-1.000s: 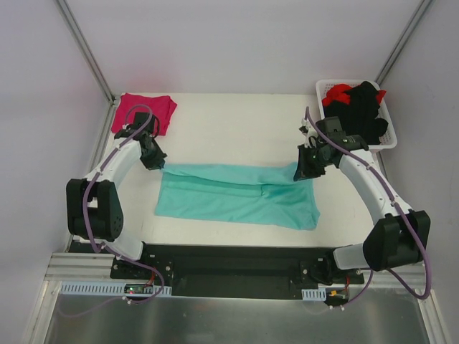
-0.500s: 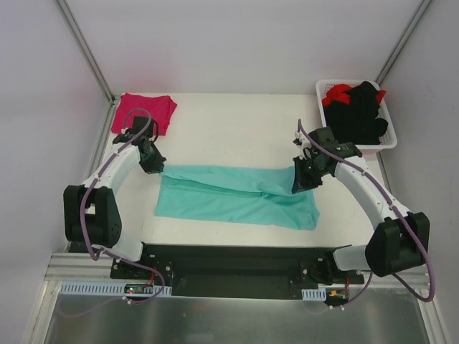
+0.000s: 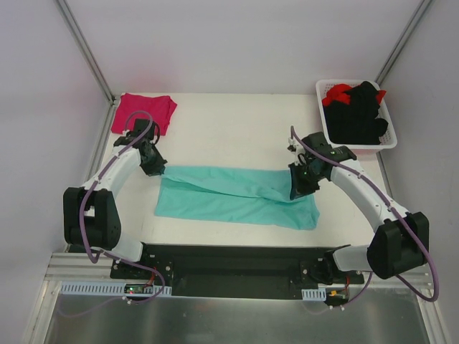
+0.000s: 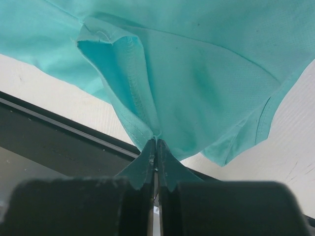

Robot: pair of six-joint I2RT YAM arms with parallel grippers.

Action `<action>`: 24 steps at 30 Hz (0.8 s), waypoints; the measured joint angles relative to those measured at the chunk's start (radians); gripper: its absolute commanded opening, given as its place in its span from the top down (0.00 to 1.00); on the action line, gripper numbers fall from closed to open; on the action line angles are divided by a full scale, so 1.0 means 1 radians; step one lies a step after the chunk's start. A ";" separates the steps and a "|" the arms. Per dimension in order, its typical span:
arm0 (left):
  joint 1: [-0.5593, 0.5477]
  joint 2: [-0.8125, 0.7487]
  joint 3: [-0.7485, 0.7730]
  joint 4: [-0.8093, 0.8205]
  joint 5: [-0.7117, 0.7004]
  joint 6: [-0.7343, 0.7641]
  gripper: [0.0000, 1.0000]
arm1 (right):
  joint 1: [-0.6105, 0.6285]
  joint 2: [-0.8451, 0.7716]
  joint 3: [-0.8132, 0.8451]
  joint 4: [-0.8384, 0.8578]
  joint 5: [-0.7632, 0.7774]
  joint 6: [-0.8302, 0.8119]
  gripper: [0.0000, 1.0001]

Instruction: Fold and stack the t-shirts

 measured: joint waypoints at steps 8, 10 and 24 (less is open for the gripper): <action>0.000 -0.034 -0.039 0.008 0.000 -0.008 0.39 | 0.022 0.008 -0.025 -0.009 0.027 0.003 0.26; 0.000 -0.042 -0.040 0.009 0.000 -0.007 0.34 | 0.026 0.013 -0.025 -0.013 0.039 0.008 0.01; -0.004 -0.076 0.069 0.002 0.034 -0.013 0.09 | 0.031 0.032 0.245 -0.051 0.086 0.026 0.04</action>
